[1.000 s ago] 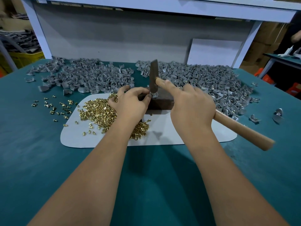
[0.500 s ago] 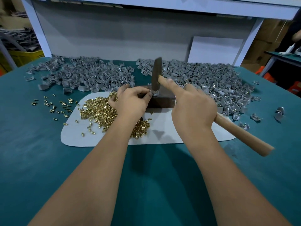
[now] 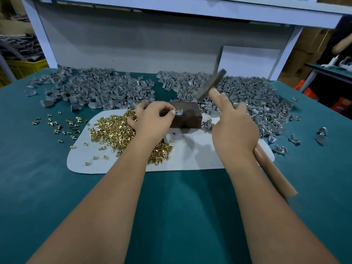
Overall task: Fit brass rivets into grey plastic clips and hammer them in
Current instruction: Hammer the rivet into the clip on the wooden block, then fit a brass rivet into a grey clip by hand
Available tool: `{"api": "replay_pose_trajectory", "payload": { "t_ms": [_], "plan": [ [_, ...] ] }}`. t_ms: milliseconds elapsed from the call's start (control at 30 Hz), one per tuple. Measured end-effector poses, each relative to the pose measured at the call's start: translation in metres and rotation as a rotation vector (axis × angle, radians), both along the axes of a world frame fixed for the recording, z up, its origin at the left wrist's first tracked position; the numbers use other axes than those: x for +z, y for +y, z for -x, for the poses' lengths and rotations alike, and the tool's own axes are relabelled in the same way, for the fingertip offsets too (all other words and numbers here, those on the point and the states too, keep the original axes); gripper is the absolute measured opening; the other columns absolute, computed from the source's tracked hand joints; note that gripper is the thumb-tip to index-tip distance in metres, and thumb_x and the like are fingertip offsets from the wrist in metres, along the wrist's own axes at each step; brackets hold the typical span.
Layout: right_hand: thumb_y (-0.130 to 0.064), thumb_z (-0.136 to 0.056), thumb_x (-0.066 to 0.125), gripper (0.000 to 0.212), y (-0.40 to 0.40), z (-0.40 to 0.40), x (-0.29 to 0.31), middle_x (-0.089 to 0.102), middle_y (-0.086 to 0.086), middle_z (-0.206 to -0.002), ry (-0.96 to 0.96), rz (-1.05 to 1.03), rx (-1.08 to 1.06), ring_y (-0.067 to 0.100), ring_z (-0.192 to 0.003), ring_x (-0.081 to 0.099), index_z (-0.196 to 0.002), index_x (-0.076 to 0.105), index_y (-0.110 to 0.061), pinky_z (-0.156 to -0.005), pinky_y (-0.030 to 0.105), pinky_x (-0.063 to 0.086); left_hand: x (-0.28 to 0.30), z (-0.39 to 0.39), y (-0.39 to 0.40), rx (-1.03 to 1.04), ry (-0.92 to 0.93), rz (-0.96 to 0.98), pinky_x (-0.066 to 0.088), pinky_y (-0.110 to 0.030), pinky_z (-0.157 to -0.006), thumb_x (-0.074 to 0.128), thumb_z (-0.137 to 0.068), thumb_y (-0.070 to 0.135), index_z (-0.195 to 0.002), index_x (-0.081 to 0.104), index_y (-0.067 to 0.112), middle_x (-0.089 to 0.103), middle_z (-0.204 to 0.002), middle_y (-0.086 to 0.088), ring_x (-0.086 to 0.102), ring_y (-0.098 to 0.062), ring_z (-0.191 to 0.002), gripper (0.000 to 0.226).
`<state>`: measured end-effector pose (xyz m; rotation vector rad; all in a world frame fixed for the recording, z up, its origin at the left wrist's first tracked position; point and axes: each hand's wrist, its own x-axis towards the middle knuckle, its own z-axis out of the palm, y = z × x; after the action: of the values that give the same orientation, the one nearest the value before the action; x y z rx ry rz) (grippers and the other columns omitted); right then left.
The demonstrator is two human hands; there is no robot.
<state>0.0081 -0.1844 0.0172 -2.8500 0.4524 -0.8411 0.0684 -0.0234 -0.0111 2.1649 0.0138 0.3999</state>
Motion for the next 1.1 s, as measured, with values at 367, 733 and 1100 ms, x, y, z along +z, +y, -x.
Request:
{"api": "replay_pose_trajectory", "payload": {
  "t_ms": [367, 733, 1100],
  "plan": [
    [-0.024, -0.091, 0.055, 0.023, 0.002, -0.015, 0.002, 0.052, 0.008, -0.112, -0.052, -0.024, 0.053, 0.025, -0.101, 0.042, -0.109, 0.067, -0.018, -0.085, 0.035, 0.033, 0.001, 0.003, 0.000, -0.022, -0.009, -0.026, 0.013, -0.048, -0.107, 0.061, -0.091, 0.043, -0.085, 0.062, 0.042, 0.050, -0.094, 0.030, 0.020, -0.009, -0.134, 0.006],
    [-0.033, -0.098, 0.044, 0.020, 0.057, -0.063, -0.003, 0.062, 0.004, -0.089, 0.020, -0.193, 0.327, 0.025, -0.083, 0.057, -0.085, 0.050, -0.020, -0.061, 0.031, 0.034, -0.002, -0.004, 0.000, 0.013, -0.045, -0.027, 0.014, -0.043, -0.097, 0.059, -0.090, 0.050, -0.076, 0.062, 0.043, 0.053, -0.093, 0.031, 0.025, -0.010, -0.131, 0.016],
    [-0.018, -0.095, 0.050, 0.017, 0.066, -0.065, -0.015, 0.060, 0.010, -0.110, -0.092, -0.176, 0.301, 0.027, -0.102, 0.054, -0.109, 0.054, -0.007, -0.071, 0.031, 0.032, 0.000, -0.002, -0.001, 0.009, -0.049, -0.044, 0.017, -0.050, -0.104, 0.060, -0.091, 0.042, -0.085, 0.062, 0.042, 0.062, -0.112, 0.022, 0.027, -0.014, -0.132, 0.006]
  ]
}}
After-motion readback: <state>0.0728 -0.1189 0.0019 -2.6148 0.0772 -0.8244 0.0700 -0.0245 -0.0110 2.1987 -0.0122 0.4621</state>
